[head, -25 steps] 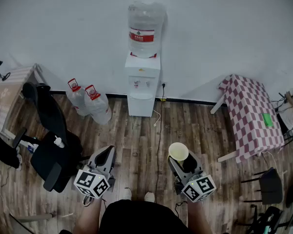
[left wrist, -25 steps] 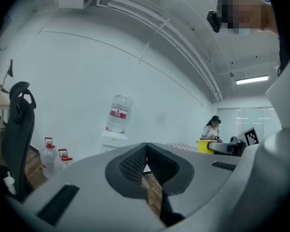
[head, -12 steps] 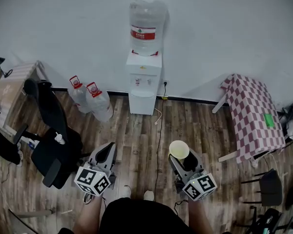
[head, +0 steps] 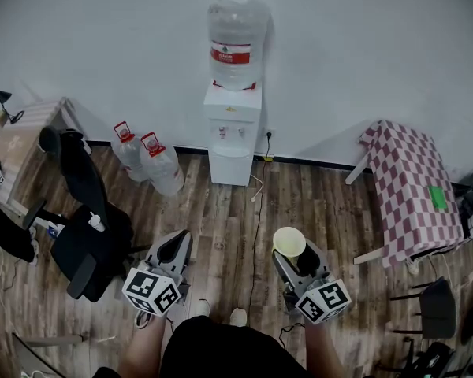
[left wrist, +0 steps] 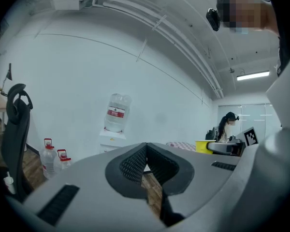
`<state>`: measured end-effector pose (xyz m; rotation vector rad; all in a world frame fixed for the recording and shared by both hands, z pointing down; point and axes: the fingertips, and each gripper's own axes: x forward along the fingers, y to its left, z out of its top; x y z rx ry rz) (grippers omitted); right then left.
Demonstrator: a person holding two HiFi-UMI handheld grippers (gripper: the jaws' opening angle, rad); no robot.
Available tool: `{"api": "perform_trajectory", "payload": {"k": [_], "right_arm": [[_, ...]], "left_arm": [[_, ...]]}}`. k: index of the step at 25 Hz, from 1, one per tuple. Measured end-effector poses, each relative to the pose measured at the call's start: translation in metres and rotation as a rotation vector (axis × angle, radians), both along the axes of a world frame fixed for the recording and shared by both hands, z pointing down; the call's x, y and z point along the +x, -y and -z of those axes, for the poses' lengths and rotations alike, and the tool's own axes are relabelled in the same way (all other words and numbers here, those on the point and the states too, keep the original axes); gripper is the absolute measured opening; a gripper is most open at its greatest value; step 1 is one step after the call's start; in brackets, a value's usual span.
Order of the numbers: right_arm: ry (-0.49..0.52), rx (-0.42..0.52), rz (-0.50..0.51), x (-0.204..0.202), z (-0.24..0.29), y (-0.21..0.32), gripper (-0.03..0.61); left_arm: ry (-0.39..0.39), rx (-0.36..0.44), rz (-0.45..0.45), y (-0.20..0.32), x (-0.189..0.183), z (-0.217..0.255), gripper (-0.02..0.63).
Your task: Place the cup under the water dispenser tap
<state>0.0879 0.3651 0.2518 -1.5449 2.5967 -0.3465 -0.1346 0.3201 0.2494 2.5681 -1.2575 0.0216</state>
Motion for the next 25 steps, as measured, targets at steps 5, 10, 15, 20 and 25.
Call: {"api": "perform_trajectory", "payload": {"k": [5, 10, 15, 20, 25], "right_arm": [[0.014, -0.014, 0.012, 0.01, -0.007, -0.003, 0.287], [0.022, -0.022, 0.021, 0.023, -0.012, -0.004, 0.287], [0.018, -0.032, 0.039, 0.027, -0.019, -0.001, 0.287], [0.016, -0.04, 0.053, 0.028, -0.021, 0.006, 0.287], [0.021, -0.038, 0.048, 0.029, -0.02, 0.021, 0.287]], "left_arm": [[0.007, -0.016, 0.024, -0.006, 0.004, -0.005, 0.012], [0.025, -0.021, 0.037, -0.009, 0.013, -0.009, 0.012], [0.023, -0.023, 0.049, -0.009, 0.02, -0.011, 0.012], [0.016, -0.032, 0.057, -0.002, 0.023, -0.013, 0.012], [0.013, -0.029, 0.055, 0.015, 0.026, -0.013, 0.012]]}}
